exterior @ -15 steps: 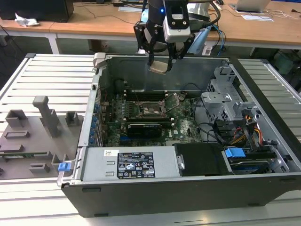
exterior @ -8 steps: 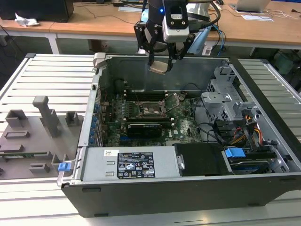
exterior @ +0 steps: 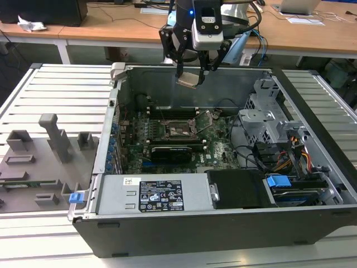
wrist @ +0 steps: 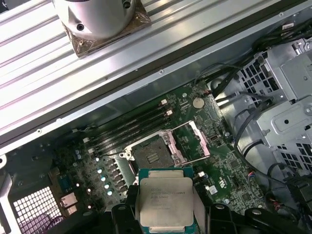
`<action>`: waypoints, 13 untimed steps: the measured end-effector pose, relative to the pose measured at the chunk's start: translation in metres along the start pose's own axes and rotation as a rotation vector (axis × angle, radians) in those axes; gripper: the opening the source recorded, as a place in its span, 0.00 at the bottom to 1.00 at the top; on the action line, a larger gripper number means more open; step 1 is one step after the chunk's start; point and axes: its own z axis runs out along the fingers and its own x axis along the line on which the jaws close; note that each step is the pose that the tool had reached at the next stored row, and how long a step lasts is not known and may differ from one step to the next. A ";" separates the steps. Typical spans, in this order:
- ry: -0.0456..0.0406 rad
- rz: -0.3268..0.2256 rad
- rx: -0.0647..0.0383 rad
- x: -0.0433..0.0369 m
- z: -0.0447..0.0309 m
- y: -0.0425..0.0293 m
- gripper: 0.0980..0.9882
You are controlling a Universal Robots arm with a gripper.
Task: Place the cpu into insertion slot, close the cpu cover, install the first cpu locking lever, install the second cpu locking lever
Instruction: 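Place the cpu into insertion slot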
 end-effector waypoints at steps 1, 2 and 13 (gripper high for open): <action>-0.0002 0.002 0.000 0.0000 0.0000 0.0000 0.48; -0.0003 0.004 0.000 0.0000 0.0000 0.0000 0.48; -0.0034 0.038 -0.001 0.0000 0.0000 0.0000 0.48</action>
